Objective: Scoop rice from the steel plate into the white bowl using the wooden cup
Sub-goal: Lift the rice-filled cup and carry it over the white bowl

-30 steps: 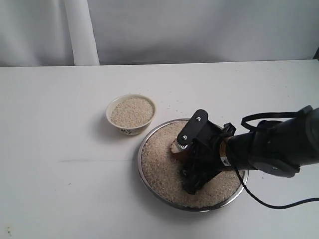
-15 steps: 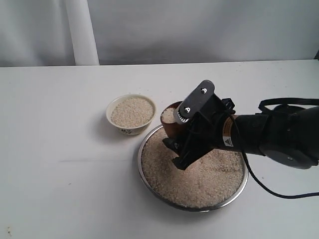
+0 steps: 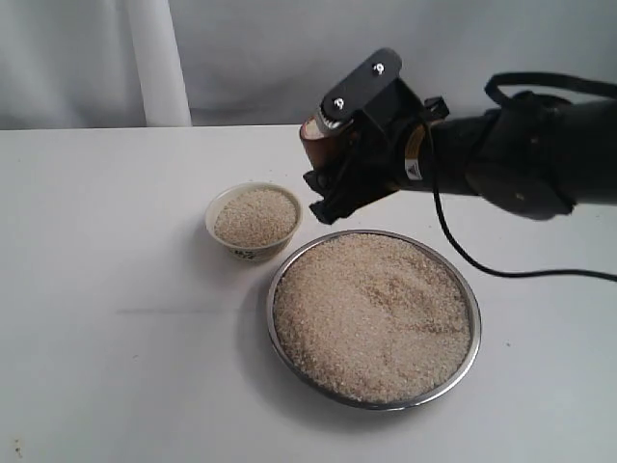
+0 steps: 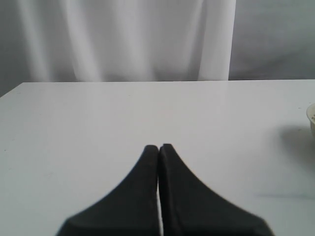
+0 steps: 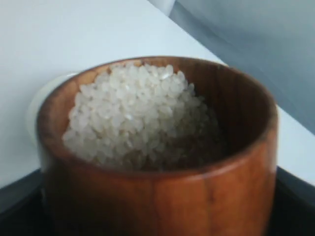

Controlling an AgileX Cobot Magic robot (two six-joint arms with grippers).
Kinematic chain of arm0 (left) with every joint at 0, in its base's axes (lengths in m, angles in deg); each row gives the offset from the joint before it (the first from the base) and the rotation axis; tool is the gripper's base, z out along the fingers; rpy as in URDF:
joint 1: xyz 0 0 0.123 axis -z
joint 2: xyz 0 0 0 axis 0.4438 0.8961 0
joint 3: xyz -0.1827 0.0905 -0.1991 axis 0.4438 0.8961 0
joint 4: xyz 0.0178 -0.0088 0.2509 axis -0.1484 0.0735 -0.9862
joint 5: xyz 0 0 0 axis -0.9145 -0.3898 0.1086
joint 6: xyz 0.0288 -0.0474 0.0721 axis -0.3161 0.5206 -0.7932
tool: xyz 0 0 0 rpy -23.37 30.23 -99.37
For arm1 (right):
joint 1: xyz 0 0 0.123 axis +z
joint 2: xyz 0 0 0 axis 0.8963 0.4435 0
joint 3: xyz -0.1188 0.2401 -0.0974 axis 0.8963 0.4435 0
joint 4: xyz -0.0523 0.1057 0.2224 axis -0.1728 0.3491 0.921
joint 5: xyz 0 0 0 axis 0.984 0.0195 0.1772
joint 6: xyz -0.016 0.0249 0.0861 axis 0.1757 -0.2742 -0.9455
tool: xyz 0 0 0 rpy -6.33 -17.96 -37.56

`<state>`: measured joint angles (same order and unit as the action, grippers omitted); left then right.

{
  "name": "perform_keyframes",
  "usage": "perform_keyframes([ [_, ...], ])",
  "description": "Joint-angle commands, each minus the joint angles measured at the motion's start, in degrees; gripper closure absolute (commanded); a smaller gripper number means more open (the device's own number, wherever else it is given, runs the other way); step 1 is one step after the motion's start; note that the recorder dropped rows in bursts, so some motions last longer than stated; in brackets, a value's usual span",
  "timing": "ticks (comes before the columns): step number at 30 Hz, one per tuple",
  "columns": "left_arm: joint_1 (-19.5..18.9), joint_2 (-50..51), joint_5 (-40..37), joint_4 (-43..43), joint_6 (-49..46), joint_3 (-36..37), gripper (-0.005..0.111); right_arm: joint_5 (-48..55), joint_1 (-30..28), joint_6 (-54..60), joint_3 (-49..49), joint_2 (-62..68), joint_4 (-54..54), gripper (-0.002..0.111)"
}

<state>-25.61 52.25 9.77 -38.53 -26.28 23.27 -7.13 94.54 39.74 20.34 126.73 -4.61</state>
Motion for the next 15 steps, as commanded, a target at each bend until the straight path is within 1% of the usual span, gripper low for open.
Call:
perform_keyframes([
  [1, 0.1, -0.1, 0.3, 0.0, 0.2, 0.1, 0.107, 7.5, 0.4, 1.3, -8.4, 2.9, 0.4, 0.108],
  [6, 0.1, -0.1, 0.3, 0.0, 0.2, 0.1, 0.107, 14.4, 2.7, 5.2, -17.4, 8.8, -0.1, 0.108],
  [12, 0.1, -0.1, 0.3, 0.0, 0.2, 0.1, 0.107, 26.7, 6.6, 9.9, -29.5, 17.6, -0.7, 0.108],
  [15, 0.1, -0.1, 0.3, 0.0, 0.2, 0.1, 0.107, 32.0, 8.4, 12.5, -34.1, 21.3, -2.2, 0.108],
])
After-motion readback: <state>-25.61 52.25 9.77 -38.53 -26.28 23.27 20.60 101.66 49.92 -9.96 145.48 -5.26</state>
